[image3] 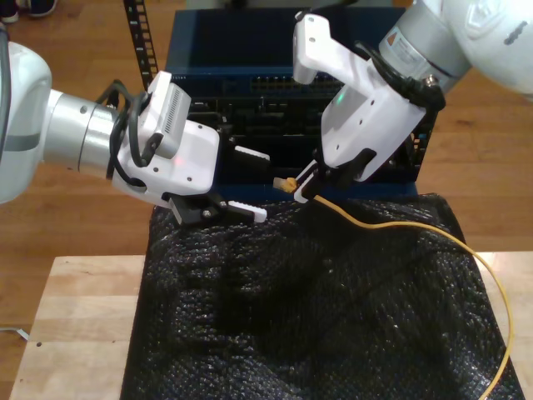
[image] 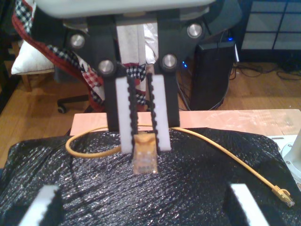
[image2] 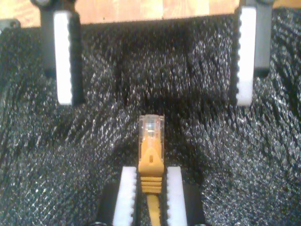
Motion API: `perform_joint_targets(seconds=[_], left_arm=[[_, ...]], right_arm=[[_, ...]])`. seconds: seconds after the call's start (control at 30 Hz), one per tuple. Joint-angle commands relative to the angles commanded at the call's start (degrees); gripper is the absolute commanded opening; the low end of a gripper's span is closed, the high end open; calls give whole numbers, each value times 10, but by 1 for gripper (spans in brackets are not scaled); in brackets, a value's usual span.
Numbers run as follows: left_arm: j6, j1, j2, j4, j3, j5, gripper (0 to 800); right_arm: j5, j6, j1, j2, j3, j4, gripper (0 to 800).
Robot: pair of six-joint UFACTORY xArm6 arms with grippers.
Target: Grab the cable and plug it in
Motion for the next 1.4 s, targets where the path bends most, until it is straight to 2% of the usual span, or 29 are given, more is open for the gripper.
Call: perform_joint_targets(seconds=[0.2,0.5,0.7,0.87,1.23,1.3,1.4], left_arm=[[-23,1,-1,-17,0,2,726],[-33,1,0,-25,4,4,556],[-49,1,3,-25,4,7,492],[-49,1,6,-25,4,12,463],[-50,2,6,-25,2,21,462],[-49,2,6,-25,2,21,421],[-50,2,6,-25,3,21,411]], right_arm=[[-1,0,0,0,1,1,7],[-3,2,1,0,2,1,9],[-4,2,1,0,2,1,9],[-3,2,2,0,1,1,9],[-4,2,4,4,3,1,9],[-4,2,4,4,3,1,9],[-4,3,4,4,2,1,9]])
